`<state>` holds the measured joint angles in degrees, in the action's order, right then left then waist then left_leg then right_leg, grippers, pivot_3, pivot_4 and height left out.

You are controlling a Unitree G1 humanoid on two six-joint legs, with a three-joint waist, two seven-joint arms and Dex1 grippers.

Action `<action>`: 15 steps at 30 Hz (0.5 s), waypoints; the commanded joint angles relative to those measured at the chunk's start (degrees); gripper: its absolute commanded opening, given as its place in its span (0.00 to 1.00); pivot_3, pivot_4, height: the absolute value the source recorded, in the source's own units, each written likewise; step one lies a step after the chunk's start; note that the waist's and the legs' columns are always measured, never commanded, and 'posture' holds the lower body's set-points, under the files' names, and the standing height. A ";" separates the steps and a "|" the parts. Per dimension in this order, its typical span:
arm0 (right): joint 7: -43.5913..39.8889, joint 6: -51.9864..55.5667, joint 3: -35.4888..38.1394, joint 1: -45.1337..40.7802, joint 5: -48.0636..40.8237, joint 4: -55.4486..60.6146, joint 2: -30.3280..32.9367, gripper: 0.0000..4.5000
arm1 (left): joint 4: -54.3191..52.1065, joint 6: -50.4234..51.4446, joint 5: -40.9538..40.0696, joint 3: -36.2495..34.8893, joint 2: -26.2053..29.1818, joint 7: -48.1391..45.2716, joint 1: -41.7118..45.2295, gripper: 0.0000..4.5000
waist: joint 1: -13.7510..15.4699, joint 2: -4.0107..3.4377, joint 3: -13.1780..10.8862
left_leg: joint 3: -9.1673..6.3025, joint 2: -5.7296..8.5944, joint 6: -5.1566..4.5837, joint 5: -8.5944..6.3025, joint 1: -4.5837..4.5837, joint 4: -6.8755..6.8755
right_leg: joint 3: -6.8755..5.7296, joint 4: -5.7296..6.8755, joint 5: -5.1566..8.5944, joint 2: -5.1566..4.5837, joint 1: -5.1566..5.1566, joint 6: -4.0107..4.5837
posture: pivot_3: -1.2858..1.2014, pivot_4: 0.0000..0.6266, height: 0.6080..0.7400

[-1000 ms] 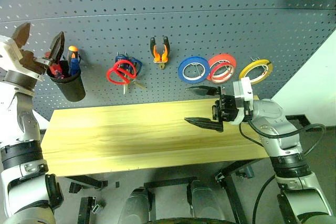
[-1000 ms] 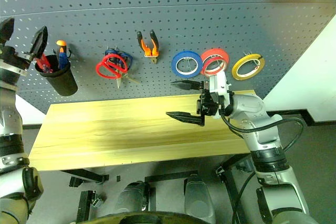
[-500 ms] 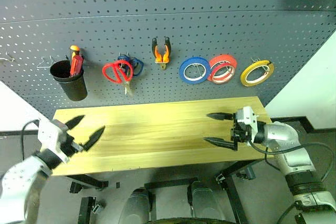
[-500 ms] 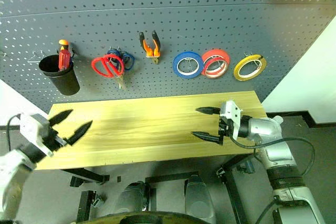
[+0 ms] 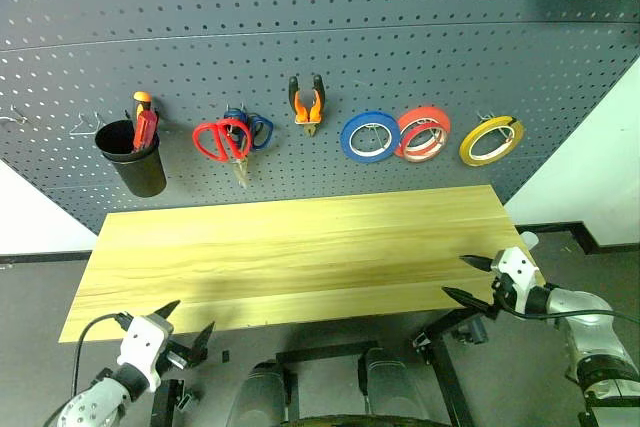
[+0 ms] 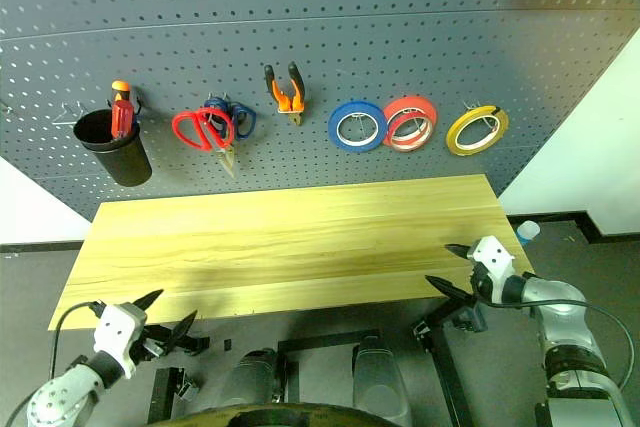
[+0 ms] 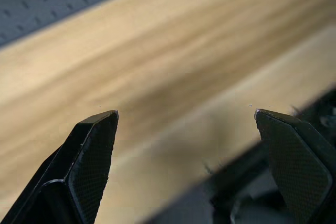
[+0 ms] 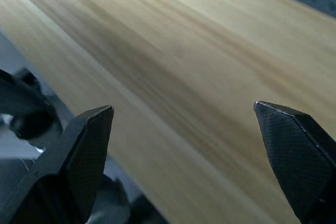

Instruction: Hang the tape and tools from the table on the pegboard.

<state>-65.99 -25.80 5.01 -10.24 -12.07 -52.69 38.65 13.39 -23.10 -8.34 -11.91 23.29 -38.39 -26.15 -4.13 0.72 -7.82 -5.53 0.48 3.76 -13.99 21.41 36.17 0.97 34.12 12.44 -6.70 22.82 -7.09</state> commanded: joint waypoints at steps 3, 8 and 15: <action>1.50 -3.42 1.26 -2.16 1.29 -3.78 0.69 1.00 | 2.45 -2.88 1.59 1.75 -0.02 1.06 1.33 0.97 | -0.27 -0.18 0.36 | 0.25 -0.10 0.15 -0.09 0.01 0.11 | 0.00 -0.17 0.00 -0.04 -0.03 0.00 | 0.48 0.08 1.00; 2.59 -4.44 1.22 -3.64 2.26 -6.35 0.20 1.00 | 3.85 -3.12 1.74 2.90 -0.05 1.63 2.72 0.97 | -0.58 -0.21 0.87 | 0.36 -0.11 0.14 -0.09 0.03 0.09 | 0.01 -0.50 0.00 -0.08 -0.17 -0.01 | 0.49 0.06 1.00; 3.81 -5.44 0.99 -5.27 3.22 -9.40 -0.50 1.00 | 5.28 -3.85 2.82 4.64 -0.72 3.01 3.70 0.97 | -0.09 -0.41 1.75 | 0.43 -0.10 -0.11 -0.04 -0.15 -0.12 | 0.15 -0.20 -0.17 -0.07 -0.14 -0.20 | 0.49 0.05 1.00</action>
<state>-62.31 -30.36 5.04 -14.56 -8.93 -62.18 38.44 18.56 -25.71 -5.93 -7.54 22.51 -35.97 -22.25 -4.21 0.31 -6.07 -5.10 0.37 3.65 -14.03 21.25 36.06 1.12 33.99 12.27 -6.76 22.70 -7.29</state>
